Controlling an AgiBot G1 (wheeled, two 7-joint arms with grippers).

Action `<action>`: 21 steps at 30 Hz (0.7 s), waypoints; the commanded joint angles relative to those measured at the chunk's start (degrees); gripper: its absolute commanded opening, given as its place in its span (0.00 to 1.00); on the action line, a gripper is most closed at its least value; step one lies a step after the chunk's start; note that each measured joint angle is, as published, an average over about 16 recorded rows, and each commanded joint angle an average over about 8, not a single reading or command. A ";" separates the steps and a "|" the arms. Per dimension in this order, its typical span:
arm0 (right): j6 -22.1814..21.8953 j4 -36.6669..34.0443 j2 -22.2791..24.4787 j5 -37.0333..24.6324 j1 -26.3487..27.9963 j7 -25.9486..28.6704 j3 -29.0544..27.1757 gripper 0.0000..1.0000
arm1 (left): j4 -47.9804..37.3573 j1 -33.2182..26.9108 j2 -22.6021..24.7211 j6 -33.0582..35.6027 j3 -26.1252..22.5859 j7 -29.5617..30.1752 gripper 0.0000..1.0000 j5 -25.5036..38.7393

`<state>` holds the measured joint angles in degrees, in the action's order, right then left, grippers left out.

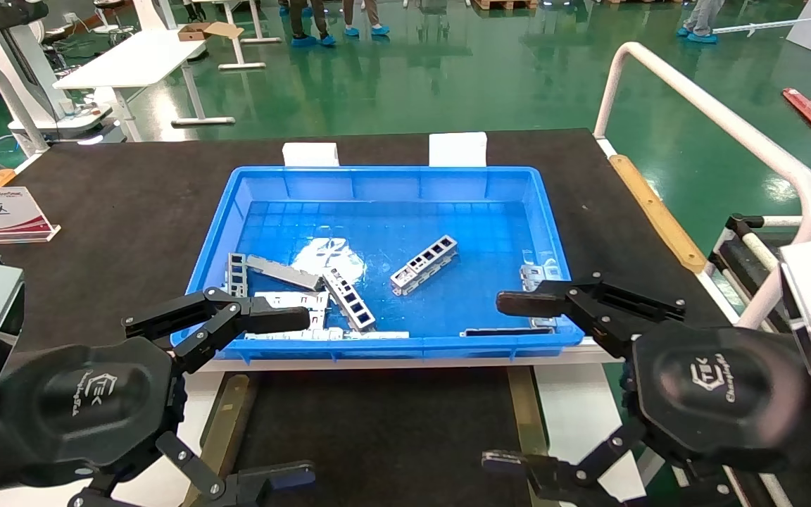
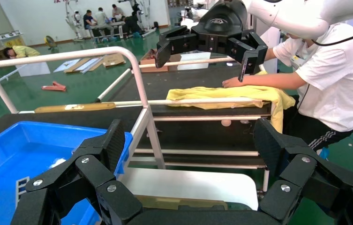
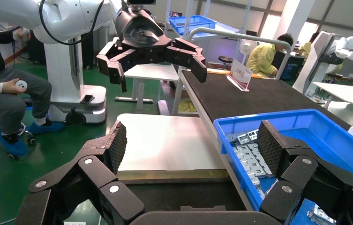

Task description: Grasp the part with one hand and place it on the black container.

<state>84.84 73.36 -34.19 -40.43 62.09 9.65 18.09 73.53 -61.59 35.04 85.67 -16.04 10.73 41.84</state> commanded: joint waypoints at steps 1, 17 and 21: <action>-0.01 0.00 0.01 0.02 0.01 -0.01 0.03 1.00 | 0.00 0.00 0.00 0.00 0.00 0.00 1.00 0.00; 0.28 0.07 -0.27 -0.47 -0.17 0.36 -0.68 1.00 | 0.02 0.01 -0.01 0.01 0.01 0.01 1.00 0.01; 0.36 0.09 -0.35 -0.60 -0.22 0.46 -0.87 1.00 | 0.02 0.01 -0.01 0.01 0.01 0.01 1.00 0.01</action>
<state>85.20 73.45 -34.54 -41.03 61.87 10.11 17.22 73.55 -61.58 35.03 85.68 -16.03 10.74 41.85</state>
